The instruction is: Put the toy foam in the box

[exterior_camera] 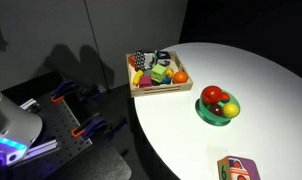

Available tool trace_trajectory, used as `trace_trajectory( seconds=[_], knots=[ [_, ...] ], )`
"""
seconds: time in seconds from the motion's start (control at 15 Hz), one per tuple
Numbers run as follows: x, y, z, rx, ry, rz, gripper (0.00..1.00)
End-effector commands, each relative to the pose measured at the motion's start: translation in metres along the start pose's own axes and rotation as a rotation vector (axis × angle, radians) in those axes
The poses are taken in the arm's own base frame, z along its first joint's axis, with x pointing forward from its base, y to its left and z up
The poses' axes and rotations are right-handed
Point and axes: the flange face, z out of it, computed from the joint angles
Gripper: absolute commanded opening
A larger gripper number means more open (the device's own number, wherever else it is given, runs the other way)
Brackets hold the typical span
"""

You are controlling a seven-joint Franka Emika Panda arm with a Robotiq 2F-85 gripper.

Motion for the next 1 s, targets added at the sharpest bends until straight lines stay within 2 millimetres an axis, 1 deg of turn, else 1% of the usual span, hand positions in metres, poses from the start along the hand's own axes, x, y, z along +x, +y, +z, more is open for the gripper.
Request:
trace_trajectory(
  seconds=[0.0, 0.27, 0.4, 0.67, 0.93],
  knots=[
    [0.0, 0.0, -0.001, 0.0, 0.0, 0.0, 1.0],
    [0.0, 0.0, -0.001, 0.0, 0.0, 0.0, 1.0],
    [0.002, 0.01, 0.006, -0.021, -0.02, 0.018, 1.0],
    [0.01, 0.047, 0.014, -0.099, -0.039, 0.047, 1.0],
    [0.022, 0.087, 0.012, -0.195, -0.05, 0.069, 1.0]
  ],
)
